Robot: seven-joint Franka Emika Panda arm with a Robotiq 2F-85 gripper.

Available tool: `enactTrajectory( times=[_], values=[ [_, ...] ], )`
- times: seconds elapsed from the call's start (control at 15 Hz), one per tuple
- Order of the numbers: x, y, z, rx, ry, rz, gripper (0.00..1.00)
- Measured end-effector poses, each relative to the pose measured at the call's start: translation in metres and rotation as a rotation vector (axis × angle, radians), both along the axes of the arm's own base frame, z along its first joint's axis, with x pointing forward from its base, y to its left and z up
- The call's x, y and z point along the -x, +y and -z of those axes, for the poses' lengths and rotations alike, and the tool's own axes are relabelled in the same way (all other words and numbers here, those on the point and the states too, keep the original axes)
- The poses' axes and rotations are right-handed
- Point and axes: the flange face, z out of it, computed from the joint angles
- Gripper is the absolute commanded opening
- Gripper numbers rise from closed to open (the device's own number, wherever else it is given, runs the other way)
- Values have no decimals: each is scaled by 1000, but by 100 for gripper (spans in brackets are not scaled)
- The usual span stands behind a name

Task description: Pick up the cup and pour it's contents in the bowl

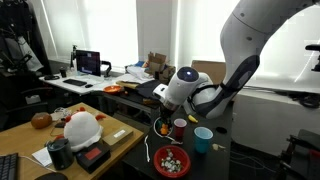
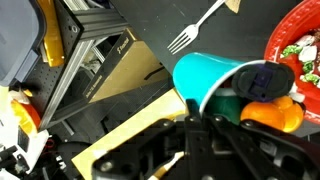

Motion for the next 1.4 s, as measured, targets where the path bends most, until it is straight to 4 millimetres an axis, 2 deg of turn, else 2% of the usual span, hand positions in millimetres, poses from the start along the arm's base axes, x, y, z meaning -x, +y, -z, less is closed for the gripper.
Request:
enactTrajectory(
  times=[0.4, 0.6, 0.87, 1.0, 1.2, 1.4],
  values=[
    [19, 7, 5, 55, -23, 25, 1],
    [29, 30, 8, 63, -58, 44, 1],
    [59, 75, 24, 78, -95, 59, 1],
    [73, 89, 30, 108, -123, 71, 1],
    [76, 81, 32, 152, -172, 113, 1],
    [64, 51, 26, 182, -211, 175, 1]
  ],
)
